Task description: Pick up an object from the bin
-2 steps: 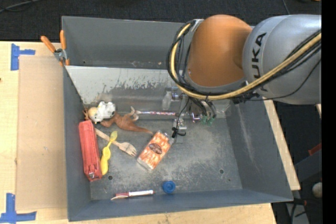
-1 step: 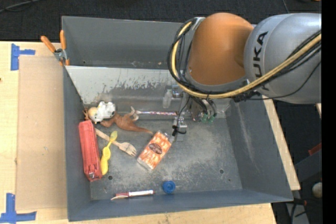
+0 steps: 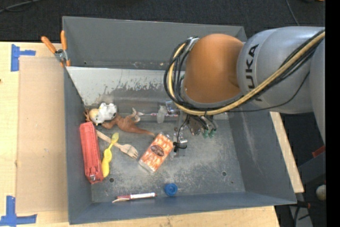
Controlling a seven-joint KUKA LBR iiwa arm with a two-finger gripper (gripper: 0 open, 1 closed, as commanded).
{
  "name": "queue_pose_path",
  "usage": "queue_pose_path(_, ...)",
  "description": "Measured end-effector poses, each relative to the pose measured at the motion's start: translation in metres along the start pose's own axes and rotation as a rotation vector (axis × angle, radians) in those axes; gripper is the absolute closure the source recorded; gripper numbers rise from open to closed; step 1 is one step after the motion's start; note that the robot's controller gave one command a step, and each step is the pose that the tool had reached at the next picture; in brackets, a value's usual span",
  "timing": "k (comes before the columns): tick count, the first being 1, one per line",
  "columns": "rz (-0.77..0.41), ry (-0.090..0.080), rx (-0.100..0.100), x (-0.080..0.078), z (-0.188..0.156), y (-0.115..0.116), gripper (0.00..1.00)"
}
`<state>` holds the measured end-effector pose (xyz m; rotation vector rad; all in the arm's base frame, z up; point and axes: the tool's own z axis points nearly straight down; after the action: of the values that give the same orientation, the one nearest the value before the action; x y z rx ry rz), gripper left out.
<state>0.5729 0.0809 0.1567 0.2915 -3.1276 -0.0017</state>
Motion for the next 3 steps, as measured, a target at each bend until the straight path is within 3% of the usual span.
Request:
queue_pose_path(1, -0.091, 0.001, 0.0, 0.01, 0.012, 0.003, 0.0)
queue_pose_path(2, -0.437, 0.002, -0.001, 0.016, 0.013, 0.006, 0.0)
queue_pose_path(3, -0.5, 0.005, -0.004, 0.014, 0.092, 0.0, 0.0)
